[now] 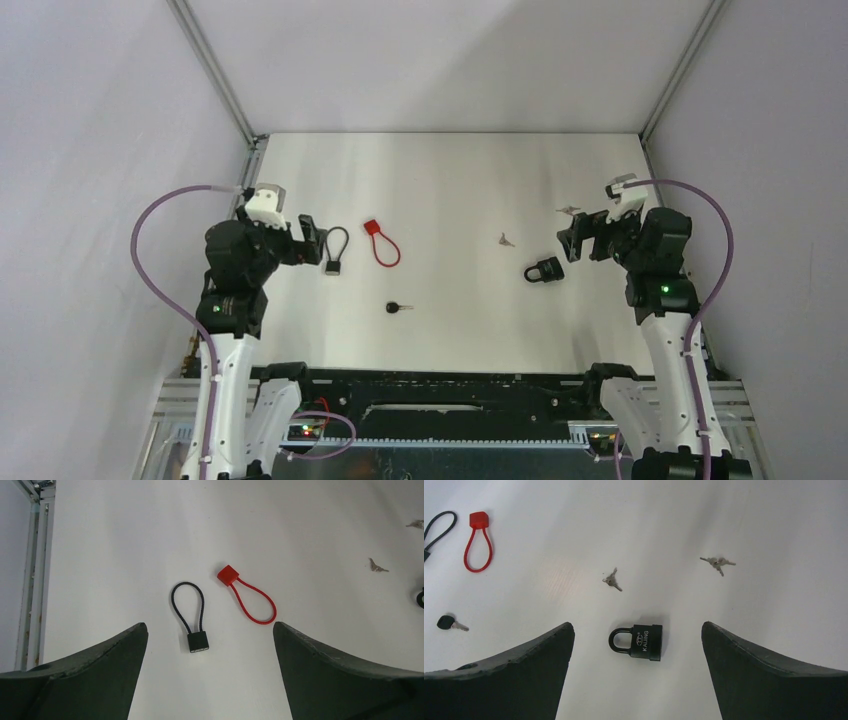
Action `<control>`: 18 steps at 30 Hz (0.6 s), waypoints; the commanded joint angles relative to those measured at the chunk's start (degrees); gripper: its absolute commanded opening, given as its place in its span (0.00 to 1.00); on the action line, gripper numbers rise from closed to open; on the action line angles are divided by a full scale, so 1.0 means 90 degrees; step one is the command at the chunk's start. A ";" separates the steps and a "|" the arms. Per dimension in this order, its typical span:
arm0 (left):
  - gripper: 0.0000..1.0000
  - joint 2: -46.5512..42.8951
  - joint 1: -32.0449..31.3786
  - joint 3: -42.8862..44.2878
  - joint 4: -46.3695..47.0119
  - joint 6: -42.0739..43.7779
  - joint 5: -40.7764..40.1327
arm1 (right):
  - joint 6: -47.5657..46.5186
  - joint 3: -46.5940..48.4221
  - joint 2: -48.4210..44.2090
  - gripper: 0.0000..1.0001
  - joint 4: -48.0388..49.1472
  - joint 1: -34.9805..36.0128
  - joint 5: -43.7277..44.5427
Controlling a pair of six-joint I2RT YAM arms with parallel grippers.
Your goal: Unlock with the key
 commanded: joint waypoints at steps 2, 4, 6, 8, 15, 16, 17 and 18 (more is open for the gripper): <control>0.98 0.0195 0.0047 0.0139 0.0079 -0.0097 0.0018 | -0.0019 -0.0007 -0.0087 1.00 0.0181 -0.0159 -0.0029; 0.98 0.0271 0.0047 0.0153 0.0121 -0.0041 0.0160 | -0.0076 -0.0003 -0.0070 1.00 0.0144 -0.0172 -0.0035; 0.98 0.0371 0.0048 0.0269 -0.0034 0.0148 0.0550 | -0.0189 -0.0002 -0.0032 1.00 0.0050 -0.0173 -0.0156; 0.98 0.0534 -0.0002 0.0512 -0.0563 0.0758 0.1201 | -0.0417 -0.0048 0.0008 1.00 -0.0018 -0.0173 -0.0340; 0.98 0.0894 -0.2358 0.0613 -0.1808 0.2215 -0.0611 | -0.1115 -0.0263 0.0056 1.00 -0.0226 -0.0080 -0.1034; 0.98 0.0991 -0.2727 0.0560 -0.1875 0.2313 -0.0763 | -0.1136 -0.0278 0.0073 1.00 -0.0219 -0.0063 -0.1043; 0.98 0.1096 -0.3064 0.0492 -0.1897 0.2377 -0.0912 | -0.1169 -0.0307 0.0102 1.00 -0.0217 -0.0043 -0.1014; 0.98 0.1230 -0.3354 0.0441 -0.1889 0.2428 -0.1065 | -0.1207 -0.0334 0.0115 1.00 -0.0204 -0.0016 -0.0939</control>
